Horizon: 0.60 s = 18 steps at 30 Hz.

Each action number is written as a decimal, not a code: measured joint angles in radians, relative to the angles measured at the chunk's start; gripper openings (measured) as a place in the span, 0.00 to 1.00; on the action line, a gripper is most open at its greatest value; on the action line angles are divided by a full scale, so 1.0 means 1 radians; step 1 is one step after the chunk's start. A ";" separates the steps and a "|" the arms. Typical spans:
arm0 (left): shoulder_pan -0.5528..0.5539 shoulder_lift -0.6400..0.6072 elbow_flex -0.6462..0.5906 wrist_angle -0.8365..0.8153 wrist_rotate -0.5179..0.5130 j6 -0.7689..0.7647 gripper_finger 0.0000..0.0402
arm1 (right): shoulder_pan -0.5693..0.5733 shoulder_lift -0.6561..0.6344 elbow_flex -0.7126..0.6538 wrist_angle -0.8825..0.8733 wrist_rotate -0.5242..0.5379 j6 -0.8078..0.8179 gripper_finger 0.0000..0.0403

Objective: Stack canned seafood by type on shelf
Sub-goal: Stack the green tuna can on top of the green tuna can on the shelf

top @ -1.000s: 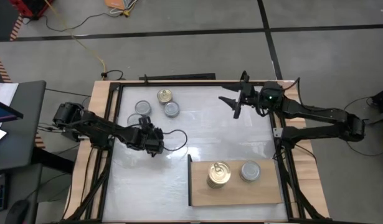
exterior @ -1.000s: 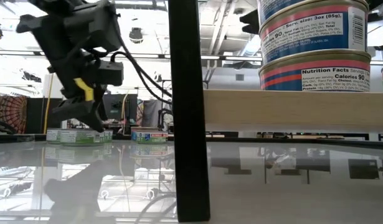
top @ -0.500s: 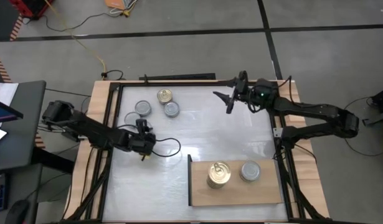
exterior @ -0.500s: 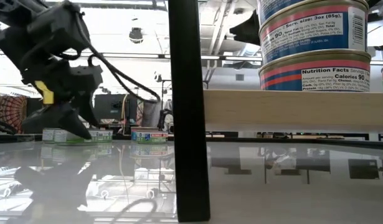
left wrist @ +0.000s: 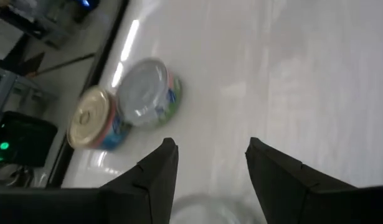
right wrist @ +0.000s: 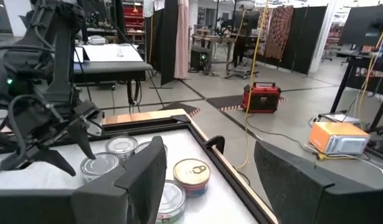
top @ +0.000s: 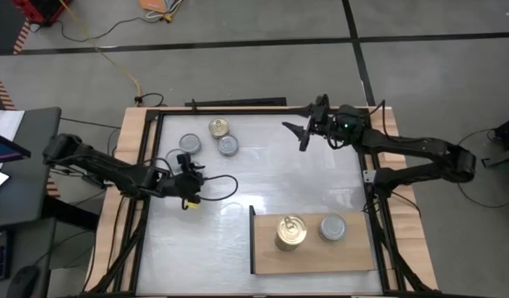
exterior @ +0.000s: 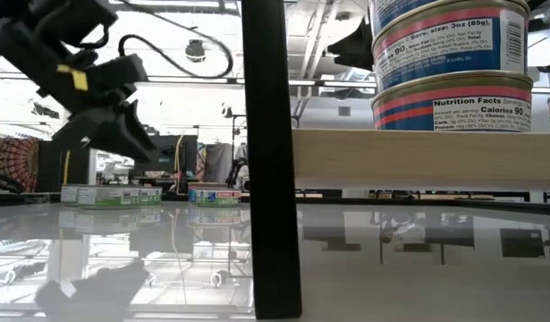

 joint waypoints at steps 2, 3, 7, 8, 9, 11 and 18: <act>0.005 -0.005 0.000 0.048 0.001 0.014 0.45 | 0.004 0.003 0.000 0.006 0.000 0.003 0.67; 0.006 -0.006 0.000 0.071 0.000 0.016 0.45 | 0.009 0.003 0.000 0.007 -0.001 0.004 0.67; 0.021 -0.001 0.001 0.157 -0.004 -0.028 0.45 | 0.027 0.002 0.000 0.029 -0.002 -0.005 0.67; 0.034 0.006 0.001 0.175 -0.005 -0.050 0.45 | 0.032 0.001 0.000 0.032 -0.002 -0.005 0.67; 0.049 0.014 0.001 0.186 -0.006 -0.074 0.45 | 0.039 0.001 0.000 0.033 -0.003 -0.005 0.67; 0.087 0.034 0.001 0.186 -0.001 -0.133 0.45 | 0.054 0.001 0.000 0.033 -0.003 -0.012 0.67; 0.229 0.088 0.011 -0.024 0.157 -0.348 0.45 | 0.110 -0.019 0.000 0.043 -0.005 -0.040 0.67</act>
